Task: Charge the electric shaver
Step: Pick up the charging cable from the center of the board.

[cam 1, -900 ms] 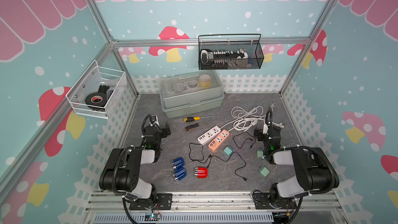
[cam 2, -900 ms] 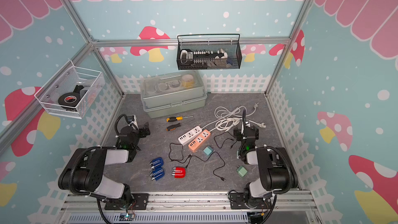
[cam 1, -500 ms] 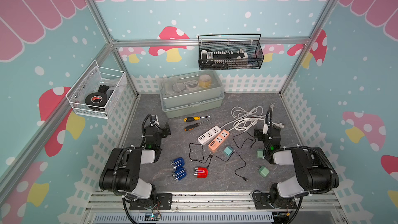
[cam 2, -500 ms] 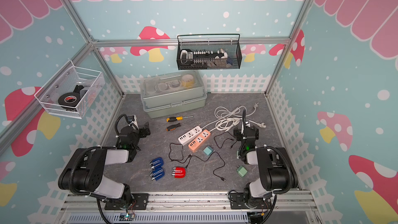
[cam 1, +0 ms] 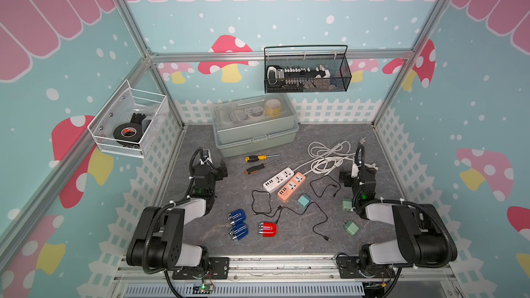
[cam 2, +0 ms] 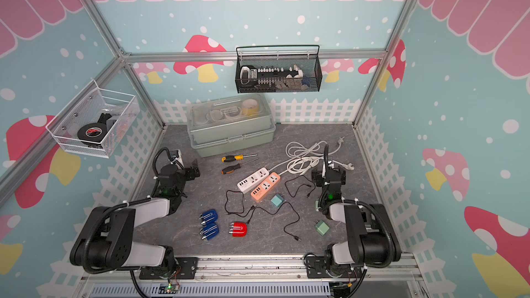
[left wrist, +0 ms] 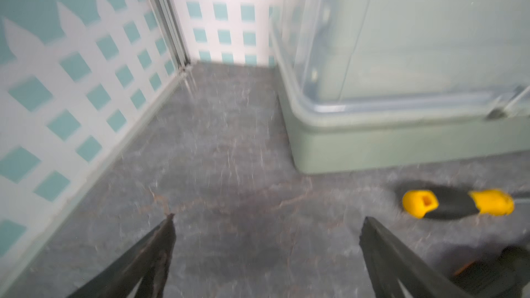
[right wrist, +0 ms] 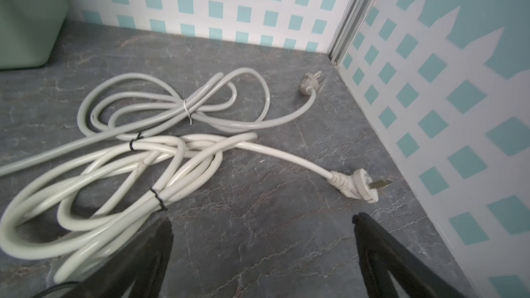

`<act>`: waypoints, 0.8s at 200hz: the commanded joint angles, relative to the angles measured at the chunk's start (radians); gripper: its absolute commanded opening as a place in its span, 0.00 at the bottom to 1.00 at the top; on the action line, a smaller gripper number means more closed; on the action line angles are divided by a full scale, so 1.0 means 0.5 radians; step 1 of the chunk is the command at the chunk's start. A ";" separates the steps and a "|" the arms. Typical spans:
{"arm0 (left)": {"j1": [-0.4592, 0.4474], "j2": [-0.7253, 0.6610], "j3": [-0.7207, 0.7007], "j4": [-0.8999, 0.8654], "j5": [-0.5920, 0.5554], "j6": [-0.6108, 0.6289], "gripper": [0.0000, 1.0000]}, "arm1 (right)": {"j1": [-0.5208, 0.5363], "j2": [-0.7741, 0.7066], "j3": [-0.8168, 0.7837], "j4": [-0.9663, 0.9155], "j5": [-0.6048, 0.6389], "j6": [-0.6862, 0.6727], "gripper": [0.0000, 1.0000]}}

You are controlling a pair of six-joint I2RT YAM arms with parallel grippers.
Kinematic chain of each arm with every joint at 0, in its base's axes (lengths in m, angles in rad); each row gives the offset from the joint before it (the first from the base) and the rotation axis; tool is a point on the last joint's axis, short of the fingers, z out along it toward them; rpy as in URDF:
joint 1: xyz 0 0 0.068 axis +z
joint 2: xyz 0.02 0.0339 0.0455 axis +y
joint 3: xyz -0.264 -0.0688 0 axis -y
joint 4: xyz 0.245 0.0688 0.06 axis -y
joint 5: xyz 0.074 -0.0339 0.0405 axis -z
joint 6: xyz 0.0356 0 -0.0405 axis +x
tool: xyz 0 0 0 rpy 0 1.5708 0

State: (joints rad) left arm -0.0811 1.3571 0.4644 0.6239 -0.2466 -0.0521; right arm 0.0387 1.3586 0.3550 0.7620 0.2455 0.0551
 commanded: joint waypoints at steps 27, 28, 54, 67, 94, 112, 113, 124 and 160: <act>-0.143 -0.324 0.399 -0.333 -0.480 -0.105 0.99 | 0.008 -0.510 0.386 -0.424 0.283 0.068 0.99; -0.147 -0.330 0.418 -0.345 -0.484 -0.111 0.99 | 0.008 -0.520 0.403 -0.442 0.287 0.072 0.99; -0.170 -0.386 1.089 -1.372 -0.681 -0.805 0.99 | 0.008 -0.645 1.057 -1.182 0.398 0.528 0.99; -0.098 -0.386 1.381 -1.958 -0.440 -1.282 0.99 | 0.009 -0.658 1.385 -1.804 0.373 0.885 0.99; 0.178 -0.309 1.205 -1.557 0.350 -1.925 0.99 | -0.056 -0.658 1.386 -1.842 0.053 1.044 0.99; 0.108 -0.183 1.456 -1.964 0.344 -1.890 0.99 | -0.030 -0.599 1.543 -2.145 -0.104 1.033 0.99; 0.100 -0.177 1.465 -1.996 0.338 -1.885 0.99 | -0.026 -0.598 1.550 -2.169 -0.104 1.032 0.99; 0.005 -0.136 1.559 -2.196 0.304 -1.854 0.99 | 0.061 -0.597 1.615 -2.328 -0.076 0.966 0.99; -0.428 -0.106 1.569 -2.708 0.271 -1.838 0.96 | 0.432 -0.546 1.748 -2.984 -0.108 0.809 0.96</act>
State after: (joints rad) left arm -0.1841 1.3224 1.2228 -0.4488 -0.1295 -0.9192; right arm 0.1452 1.0851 1.1790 -0.4145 0.2367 0.5003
